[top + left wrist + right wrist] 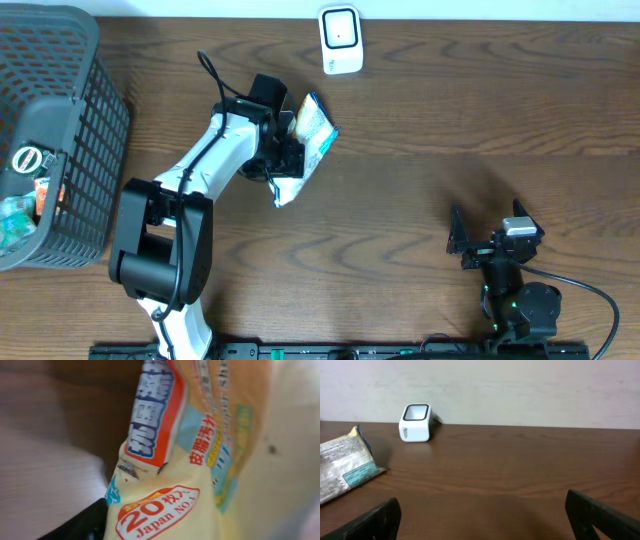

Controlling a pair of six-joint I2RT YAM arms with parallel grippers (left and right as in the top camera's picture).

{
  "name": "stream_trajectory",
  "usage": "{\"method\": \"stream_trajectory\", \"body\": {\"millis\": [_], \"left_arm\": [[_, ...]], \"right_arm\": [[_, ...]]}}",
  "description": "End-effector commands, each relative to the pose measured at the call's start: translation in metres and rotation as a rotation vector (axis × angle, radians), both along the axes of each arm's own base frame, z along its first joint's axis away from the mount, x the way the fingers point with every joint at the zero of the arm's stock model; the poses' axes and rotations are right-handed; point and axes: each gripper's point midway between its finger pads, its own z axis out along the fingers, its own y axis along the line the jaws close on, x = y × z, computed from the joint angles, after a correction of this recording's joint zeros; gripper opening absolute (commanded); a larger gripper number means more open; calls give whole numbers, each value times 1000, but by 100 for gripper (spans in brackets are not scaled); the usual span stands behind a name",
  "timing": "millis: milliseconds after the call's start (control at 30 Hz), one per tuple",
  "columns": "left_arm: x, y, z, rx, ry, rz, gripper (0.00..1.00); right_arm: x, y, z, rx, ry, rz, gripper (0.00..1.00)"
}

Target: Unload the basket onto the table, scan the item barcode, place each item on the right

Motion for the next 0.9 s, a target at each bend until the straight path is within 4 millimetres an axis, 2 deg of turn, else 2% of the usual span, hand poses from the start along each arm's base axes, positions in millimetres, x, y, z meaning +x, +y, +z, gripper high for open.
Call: {"method": "stream_trajectory", "body": {"millis": [0,133,400,433,500,567,733,867], "left_arm": [[-8,-13,5,-93,112,195,59],[-12,-20,8,-135,200,370,57],[-17,-44,21,-282,268,352,58],[-18,-46,23,-294,279,361,59],[-20,-51,26,-327,301,359,71],[-20,-52,27,-333,304,358,77],[-17,-50,25,-320,278,344,86],[-11,-36,16,-232,209,319,88]], "right_arm": [[0,-2,0,-5,-1,-10,99],[0,-2,0,-5,-1,-10,99],[0,-2,0,-5,-1,-10,99],[0,-2,0,-5,-1,-10,99],[0,-2,0,-5,-1,-10,99],[0,-2,0,-5,-1,-10,99],[0,-2,0,-5,-1,-10,99],[0,-2,0,-5,-1,-10,99]]}}
